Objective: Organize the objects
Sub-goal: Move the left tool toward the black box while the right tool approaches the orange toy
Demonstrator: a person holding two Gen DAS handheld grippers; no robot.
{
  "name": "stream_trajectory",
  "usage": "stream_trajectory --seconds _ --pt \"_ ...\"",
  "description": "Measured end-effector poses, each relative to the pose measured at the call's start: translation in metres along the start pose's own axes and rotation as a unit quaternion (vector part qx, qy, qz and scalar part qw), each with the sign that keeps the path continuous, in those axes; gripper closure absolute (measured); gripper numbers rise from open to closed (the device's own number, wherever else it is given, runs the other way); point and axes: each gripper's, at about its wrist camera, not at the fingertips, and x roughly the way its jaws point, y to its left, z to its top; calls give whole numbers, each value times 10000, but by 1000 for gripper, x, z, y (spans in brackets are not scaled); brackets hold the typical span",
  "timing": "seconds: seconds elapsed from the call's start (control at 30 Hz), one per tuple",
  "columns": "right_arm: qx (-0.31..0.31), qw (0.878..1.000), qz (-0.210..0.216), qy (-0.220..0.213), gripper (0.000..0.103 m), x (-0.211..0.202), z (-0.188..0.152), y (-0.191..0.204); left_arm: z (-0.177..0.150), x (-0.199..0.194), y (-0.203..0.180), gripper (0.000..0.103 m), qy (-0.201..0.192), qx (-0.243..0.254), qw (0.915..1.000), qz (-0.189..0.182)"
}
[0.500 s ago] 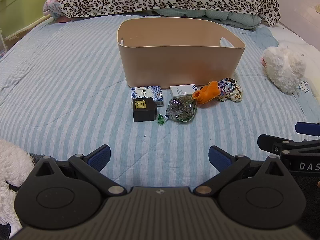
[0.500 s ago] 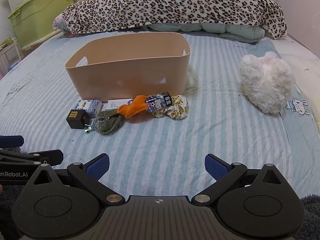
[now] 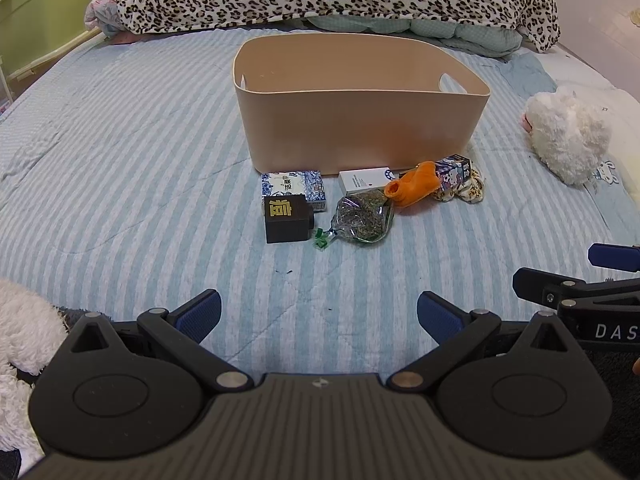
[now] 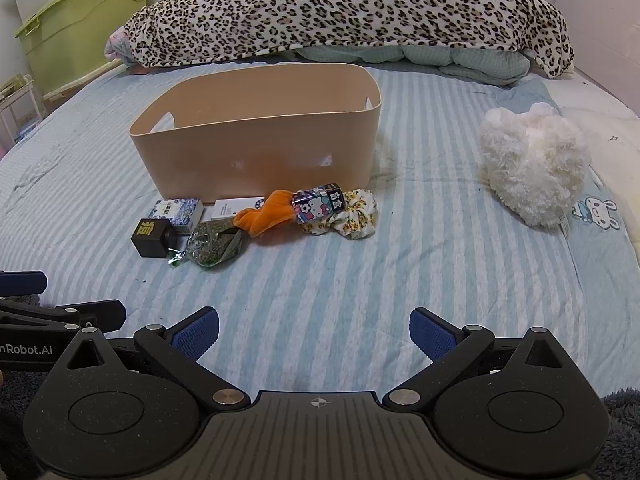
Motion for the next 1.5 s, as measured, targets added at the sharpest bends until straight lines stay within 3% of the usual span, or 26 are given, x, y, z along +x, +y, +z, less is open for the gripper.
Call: stream_trajectory --seconds 0.83,1.2,1.5 --pt "146 9995 81 -280 0 2 28 -14 18 11 19 0 -40 -119 9996 235" --pt "116 9996 137 -227 0 30 53 -11 36 46 40 0 96 -422 9987 286" --pt "204 9992 288 -164 9 63 65 0 47 84 56 0 277 -720 9970 111"
